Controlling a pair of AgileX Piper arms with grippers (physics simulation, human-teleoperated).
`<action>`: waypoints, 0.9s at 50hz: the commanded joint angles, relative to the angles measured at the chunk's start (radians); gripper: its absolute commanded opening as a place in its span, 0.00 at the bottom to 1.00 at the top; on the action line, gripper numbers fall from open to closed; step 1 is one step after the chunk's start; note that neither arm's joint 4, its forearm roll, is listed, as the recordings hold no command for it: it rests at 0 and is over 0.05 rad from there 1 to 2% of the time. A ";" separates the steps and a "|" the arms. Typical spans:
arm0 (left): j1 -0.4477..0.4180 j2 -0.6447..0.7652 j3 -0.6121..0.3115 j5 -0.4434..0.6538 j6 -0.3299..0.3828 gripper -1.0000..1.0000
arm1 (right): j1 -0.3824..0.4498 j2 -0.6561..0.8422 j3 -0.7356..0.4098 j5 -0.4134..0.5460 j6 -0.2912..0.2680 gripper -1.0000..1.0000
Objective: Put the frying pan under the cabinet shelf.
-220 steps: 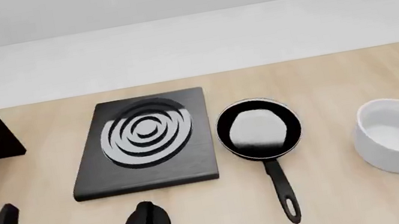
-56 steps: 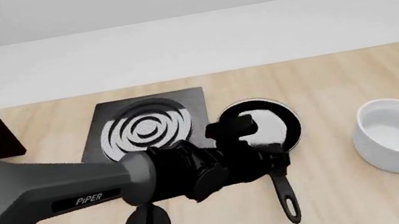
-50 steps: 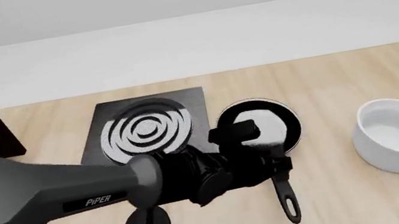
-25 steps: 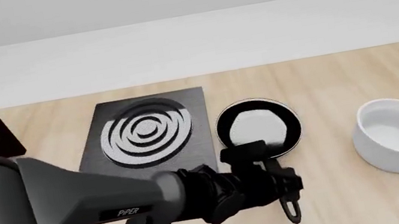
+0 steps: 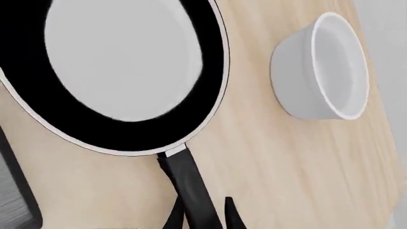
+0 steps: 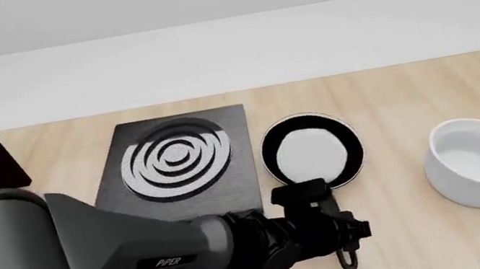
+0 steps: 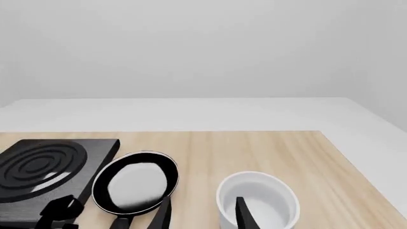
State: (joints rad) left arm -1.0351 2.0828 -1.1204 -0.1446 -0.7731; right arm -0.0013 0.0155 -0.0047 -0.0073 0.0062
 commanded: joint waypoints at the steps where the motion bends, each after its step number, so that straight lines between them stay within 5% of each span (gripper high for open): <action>1: -0.001 0.071 0.008 -0.037 -0.086 0.00 | 0.000 0.001 0.000 0.000 -0.001 1.00; 15: 0.027 -0.020 0.064 -0.026 -0.087 0.00 | 0.000 0.001 0.000 -0.001 0.000 1.00; 23: 0.031 -0.186 0.126 0.009 -0.080 0.00 | 0.000 -0.001 0.000 0.000 0.001 1.00; 45: 0.047 -0.462 0.215 -0.063 -0.217 0.00 | 0.000 0.000 0.000 0.000 0.000 1.00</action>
State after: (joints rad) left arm -0.9921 1.7350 -0.9370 -0.1620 -0.9400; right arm -0.0012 0.0156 -0.0047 -0.0074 0.0062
